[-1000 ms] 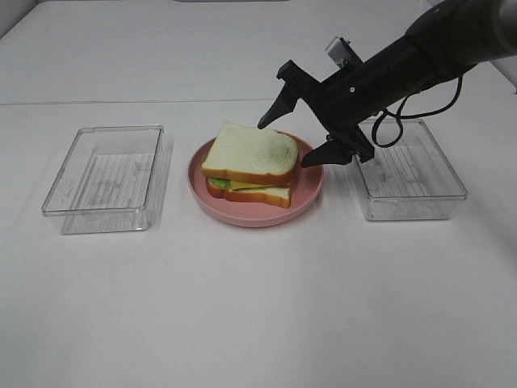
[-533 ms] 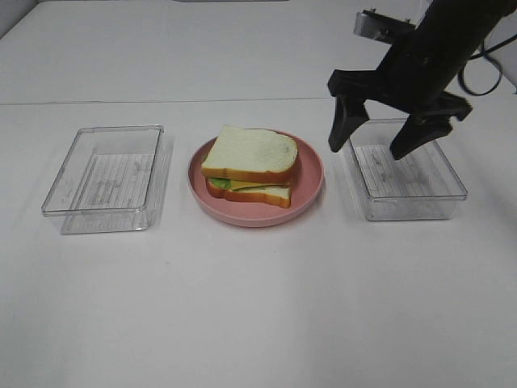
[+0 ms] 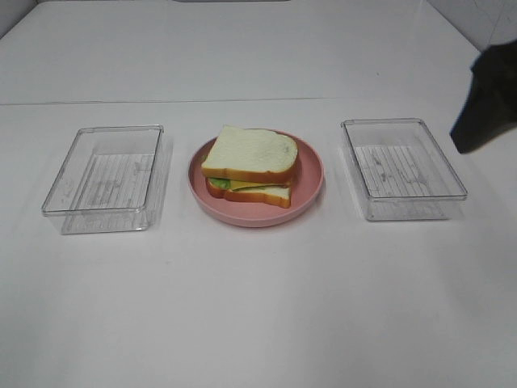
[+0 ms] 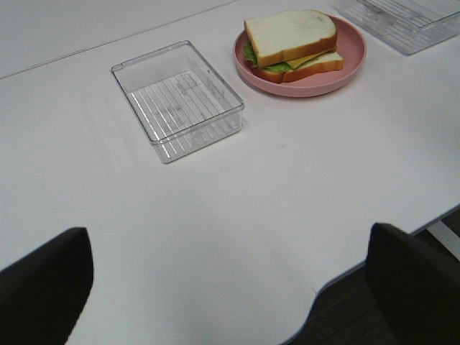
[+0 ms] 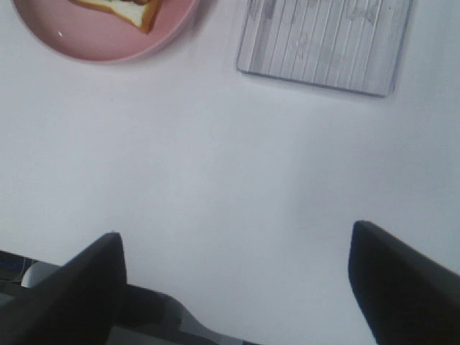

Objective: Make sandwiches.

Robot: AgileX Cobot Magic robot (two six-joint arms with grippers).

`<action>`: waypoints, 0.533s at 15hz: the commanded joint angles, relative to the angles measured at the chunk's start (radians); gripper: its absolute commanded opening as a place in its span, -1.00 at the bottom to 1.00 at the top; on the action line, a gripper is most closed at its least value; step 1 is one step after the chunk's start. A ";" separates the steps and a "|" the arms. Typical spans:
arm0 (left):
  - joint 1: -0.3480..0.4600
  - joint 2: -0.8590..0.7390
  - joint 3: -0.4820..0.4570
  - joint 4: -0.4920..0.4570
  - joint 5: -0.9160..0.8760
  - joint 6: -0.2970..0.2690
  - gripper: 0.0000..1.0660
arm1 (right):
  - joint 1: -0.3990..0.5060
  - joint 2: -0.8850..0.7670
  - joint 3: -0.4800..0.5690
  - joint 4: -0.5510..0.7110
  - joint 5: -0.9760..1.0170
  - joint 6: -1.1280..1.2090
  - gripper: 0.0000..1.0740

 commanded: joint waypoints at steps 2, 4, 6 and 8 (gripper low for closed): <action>-0.002 -0.008 0.002 0.001 -0.010 -0.007 0.83 | 0.003 -0.253 0.203 -0.023 0.008 -0.015 0.46; -0.002 -0.008 0.002 0.001 -0.010 -0.007 0.83 | 0.003 -0.432 0.337 -0.023 0.008 -0.018 0.46; -0.002 -0.008 0.002 0.001 -0.010 -0.004 0.83 | 0.003 -0.580 0.408 -0.023 0.007 -0.031 0.46; -0.002 -0.008 0.002 0.001 -0.010 -0.004 0.83 | 0.003 -0.815 0.506 -0.023 0.015 -0.082 0.46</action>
